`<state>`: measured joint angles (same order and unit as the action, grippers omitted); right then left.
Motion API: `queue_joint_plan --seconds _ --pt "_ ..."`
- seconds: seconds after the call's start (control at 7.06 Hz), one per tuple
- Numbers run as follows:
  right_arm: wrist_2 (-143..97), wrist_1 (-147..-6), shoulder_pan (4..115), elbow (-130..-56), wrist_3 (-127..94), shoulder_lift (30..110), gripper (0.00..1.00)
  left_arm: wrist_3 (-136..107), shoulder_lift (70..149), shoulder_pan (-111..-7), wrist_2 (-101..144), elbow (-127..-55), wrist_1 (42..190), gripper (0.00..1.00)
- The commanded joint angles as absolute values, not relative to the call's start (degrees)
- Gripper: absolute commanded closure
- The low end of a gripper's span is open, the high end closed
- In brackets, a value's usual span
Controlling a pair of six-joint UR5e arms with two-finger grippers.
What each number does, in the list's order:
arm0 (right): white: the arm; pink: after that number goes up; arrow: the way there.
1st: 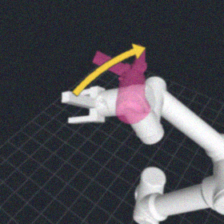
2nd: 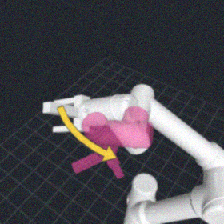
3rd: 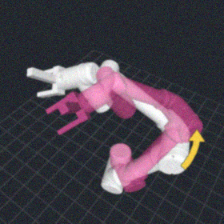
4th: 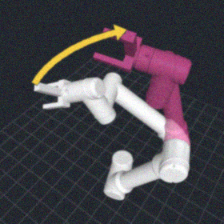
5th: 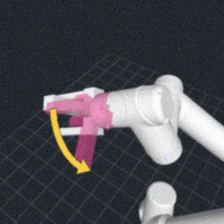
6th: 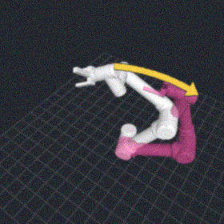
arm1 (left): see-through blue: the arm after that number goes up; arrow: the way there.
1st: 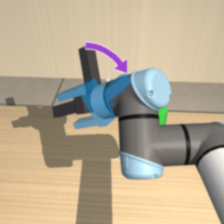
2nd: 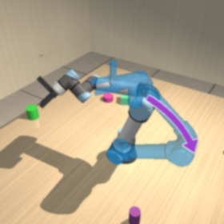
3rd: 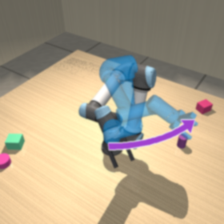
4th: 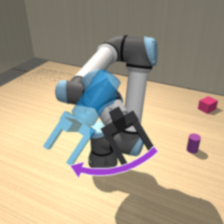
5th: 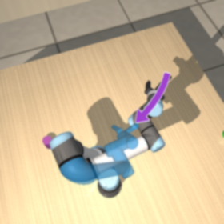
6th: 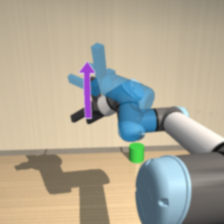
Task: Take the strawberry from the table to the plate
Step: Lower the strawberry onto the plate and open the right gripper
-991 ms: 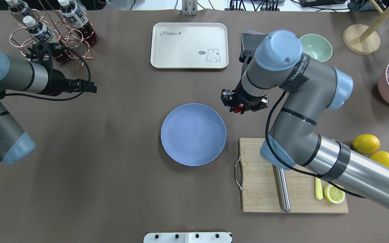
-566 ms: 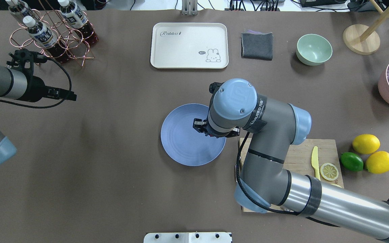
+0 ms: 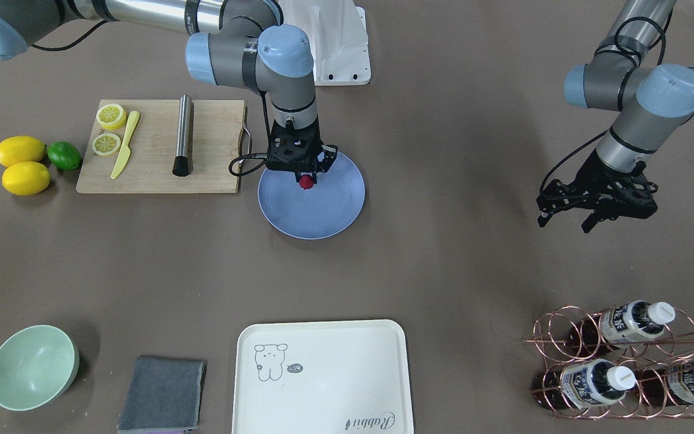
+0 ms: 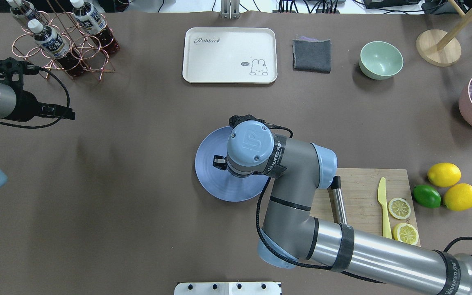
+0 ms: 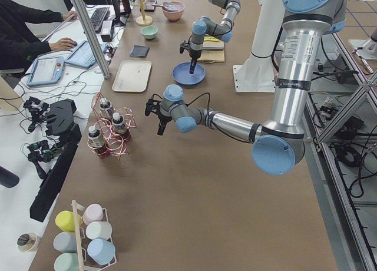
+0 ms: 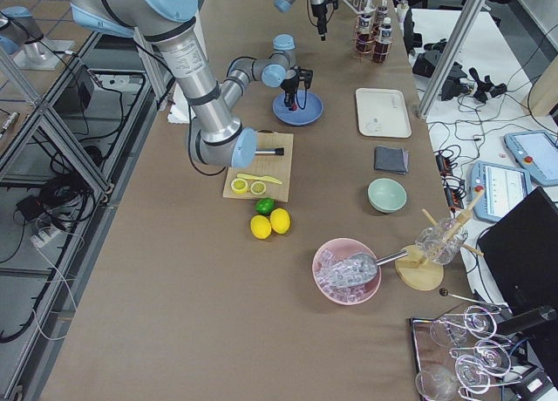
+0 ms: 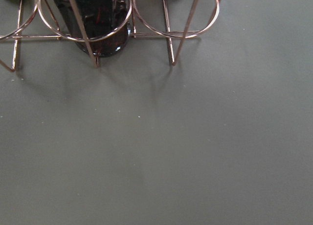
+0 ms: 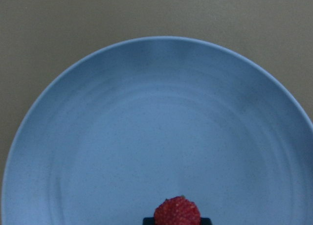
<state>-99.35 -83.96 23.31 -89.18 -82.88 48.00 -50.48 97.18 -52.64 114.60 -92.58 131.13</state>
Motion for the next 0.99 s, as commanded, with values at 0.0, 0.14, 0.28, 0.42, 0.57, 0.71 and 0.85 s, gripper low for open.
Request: queue_joint_plan --seconds 0.0,0.14,0.28,0.42,0.57,0.71,0.85 --pt "-98.9 -83.3 23.2 -87.7 -82.7 47.7 1.0 -50.4 96.3 -52.7 114.6 -92.5 131.7 0.02" --pt "-98.9 -83.3 23.3 -87.7 -82.7 47.7 0.72 -50.4 96.2 -52.7 114.6 -92.5 131.8 0.02" --pt "-98.9 -83.2 23.2 -87.9 -83.1 47.6 0.01 -50.4 96.2 -52.6 114.6 -92.4 131.8 0.02" --pt "-99.0 -83.3 23.4 -88.4 -83.0 47.5 0.0 -50.4 96.2 -52.7 114.6 -92.5 131.8 0.02" --pt "-99.5 -83.7 24.1 -89.7 -83.0 47.6 0.0 -50.4 96.2 -52.7 114.6 -92.5 131.8 0.02" --pt "-102.9 -84.7 26.4 -93.3 -82.9 48.3 0.0 -50.4 96.2 -53.2 116.2 -92.5 131.7 0.02" --pt "-108.5 -88.5 29.9 -97.7 -82.6 49.7 0.0 -48.7 95.7 -56.8 122.1 -92.4 131.3 0.02"
